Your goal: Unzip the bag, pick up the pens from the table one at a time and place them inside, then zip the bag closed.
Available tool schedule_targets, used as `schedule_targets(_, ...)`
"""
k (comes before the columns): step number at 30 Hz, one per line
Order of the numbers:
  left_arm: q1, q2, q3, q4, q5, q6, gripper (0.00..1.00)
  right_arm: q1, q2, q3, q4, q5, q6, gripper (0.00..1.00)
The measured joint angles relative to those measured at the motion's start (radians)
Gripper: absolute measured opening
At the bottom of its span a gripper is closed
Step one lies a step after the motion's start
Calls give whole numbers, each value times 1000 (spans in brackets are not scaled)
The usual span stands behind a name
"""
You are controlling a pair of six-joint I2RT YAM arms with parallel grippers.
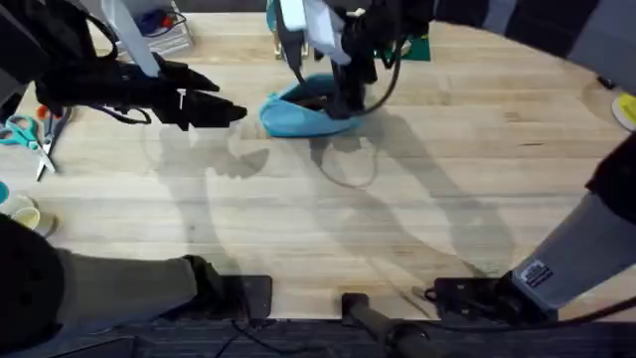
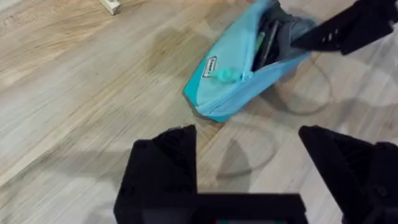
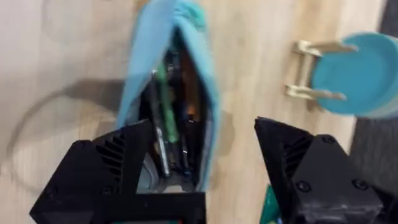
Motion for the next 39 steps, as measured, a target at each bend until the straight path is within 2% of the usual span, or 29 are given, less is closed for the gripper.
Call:
schedule_targets(10, 0, 0, 0, 0, 0, 0, 993, 0, -134, 72, -21, 95, 447, 997)
schedule_targets(19, 0, 0, 0, 0, 0, 0, 993, 0, -147, 76, -191, 107, 816, 995)
schedule_targets(28, 0, 0, 0, 0, 0, 0, 992, 0, -147, 76, -283, 108, 986, 996)
schedule_targets(39, 0, 0, 0, 0, 0, 0, 992, 33, -143, 110, -312, 108, 1036, 995)
